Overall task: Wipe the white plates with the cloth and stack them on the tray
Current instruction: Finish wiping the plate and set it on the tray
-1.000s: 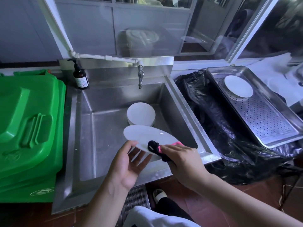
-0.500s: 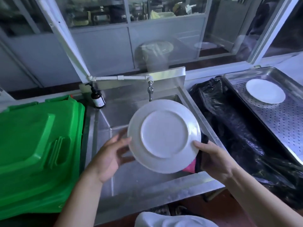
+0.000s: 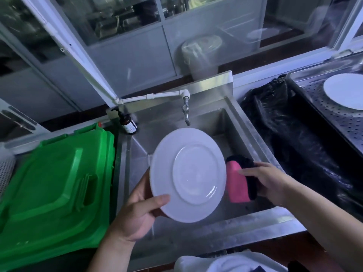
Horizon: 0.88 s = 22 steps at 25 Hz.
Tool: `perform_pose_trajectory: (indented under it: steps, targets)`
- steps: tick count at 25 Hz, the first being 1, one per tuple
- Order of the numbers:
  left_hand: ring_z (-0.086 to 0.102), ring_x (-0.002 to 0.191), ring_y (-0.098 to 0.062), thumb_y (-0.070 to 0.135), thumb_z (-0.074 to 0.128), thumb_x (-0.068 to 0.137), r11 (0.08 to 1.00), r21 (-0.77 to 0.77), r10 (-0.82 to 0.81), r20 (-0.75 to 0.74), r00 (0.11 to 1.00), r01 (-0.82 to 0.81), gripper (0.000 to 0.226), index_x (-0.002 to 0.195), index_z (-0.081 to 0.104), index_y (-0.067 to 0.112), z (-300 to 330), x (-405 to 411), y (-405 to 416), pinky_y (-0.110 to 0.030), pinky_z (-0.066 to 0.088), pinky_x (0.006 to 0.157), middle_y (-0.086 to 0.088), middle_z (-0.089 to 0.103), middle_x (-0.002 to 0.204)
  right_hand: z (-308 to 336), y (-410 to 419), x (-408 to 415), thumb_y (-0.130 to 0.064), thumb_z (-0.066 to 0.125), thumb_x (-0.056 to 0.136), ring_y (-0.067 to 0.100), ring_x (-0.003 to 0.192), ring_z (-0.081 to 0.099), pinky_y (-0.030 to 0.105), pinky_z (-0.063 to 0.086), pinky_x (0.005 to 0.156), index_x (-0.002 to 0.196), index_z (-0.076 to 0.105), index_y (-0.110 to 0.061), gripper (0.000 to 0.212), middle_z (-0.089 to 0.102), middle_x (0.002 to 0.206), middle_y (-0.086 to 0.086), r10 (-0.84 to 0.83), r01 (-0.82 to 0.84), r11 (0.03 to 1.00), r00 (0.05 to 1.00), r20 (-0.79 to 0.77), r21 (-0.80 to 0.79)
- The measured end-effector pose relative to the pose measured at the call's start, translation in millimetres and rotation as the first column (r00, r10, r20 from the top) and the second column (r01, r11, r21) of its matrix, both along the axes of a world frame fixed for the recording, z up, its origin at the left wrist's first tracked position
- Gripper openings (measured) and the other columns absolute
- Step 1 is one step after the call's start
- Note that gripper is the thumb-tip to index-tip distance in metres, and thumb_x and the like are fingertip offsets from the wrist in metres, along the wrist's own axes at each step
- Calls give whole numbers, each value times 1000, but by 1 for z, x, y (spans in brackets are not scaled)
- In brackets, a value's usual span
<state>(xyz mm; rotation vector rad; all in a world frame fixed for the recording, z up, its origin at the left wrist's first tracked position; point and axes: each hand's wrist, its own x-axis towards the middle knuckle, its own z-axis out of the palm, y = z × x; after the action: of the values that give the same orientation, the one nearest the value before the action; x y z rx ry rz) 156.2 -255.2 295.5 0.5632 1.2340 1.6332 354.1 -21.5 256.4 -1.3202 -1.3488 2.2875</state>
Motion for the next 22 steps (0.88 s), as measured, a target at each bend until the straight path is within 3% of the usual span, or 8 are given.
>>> perform_pose_trajectory:
  steps: [2, 6, 10, 12, 15, 17, 19, 22]
  targets:
    - [68, 114, -22, -6, 73, 69, 1000, -30, 4, -68, 998, -6, 67, 123, 71, 33, 2, 9, 7, -35, 58, 86, -7, 71, 125, 5, 4, 6, 2, 60, 93, 32, 72, 65, 44, 52, 70, 94, 69, -1, 10, 72, 73, 12, 15, -15, 1000, 999, 45, 0]
    - [65, 119, -18, 5, 73, 72, 994, -56, -106, -183, 977, 98, 66, 129, 66, 38, 9, 29, 27, -31, 55, 92, -2, 70, 128, 10, -3, -3, 4, 52, 94, 33, 61, 65, 39, 54, 57, 94, 65, 6, 14, 68, 73, 21, 134, -139, 989, 985, 112, 41]
    - [64, 120, -19, 7, 73, 75, 989, -114, -111, -198, 974, 90, 67, 134, 62, 38, 19, 35, 41, -35, 58, 88, -2, 69, 130, 13, 23, -26, 3, 53, 86, 26, 65, 57, 39, 47, 59, 99, 57, 14, 17, 58, 72, 17, 56, -75, 959, 995, 78, 272]
    - [64, 120, -22, 8, 73, 76, 985, -149, -112, -199, 974, 83, 69, 136, 60, 39, 24, 36, 44, -42, 60, 87, -4, 68, 131, 27, 35, -37, -3, 56, 90, 21, 60, 52, 31, 41, 53, 97, 60, 11, 16, 56, 70, 16, 117, -112, 893, 993, 15, 435]
    - [62, 123, -23, 11, 75, 76, 982, -181, -102, -227, 969, 61, 69, 136, 59, 42, 26, 42, 48, -44, 59, 90, -4, 66, 132, 53, 40, -53, -25, 66, 94, 21, 69, 60, 35, 49, 63, 100, 75, -19, 12, 60, 85, 8, 236, -167, 670, 972, 6, 723]
    - [62, 122, -21, 9, 75, 77, 983, -182, -51, -243, 969, 6, 68, 135, 60, 41, 24, 51, 52, -37, 58, 89, -4, 67, 133, 57, 31, -60, -24, 63, 92, 23, 82, 59, 39, 51, 71, 110, 73, -31, 23, 53, 91, -4, 277, -196, 398, 957, 87, 896]
    - [65, 114, -16, 2, 72, 79, 981, -182, 16, -249, 968, -63, 65, 132, 63, 38, 21, 60, 56, -26, 56, 80, -5, 70, 129, 54, 11, -64, -12, 49, 81, 29, 85, 56, 38, 51, 66, 116, 71, -28, 44, 55, 97, -3, 286, -142, 153, 954, 93, 978]
    - [68, 105, -18, -3, 63, 82, 969, -178, 134, -209, 969, -173, 60, 133, 62, 29, 13, 70, 55, -24, 56, 70, -7, 72, 122, 52, -17, -63, -15, 38, 73, 33, 85, 57, 32, 50, 57, 114, 73, -23, 54, 61, 100, 2, 347, -21, 35, 938, 7, 999]
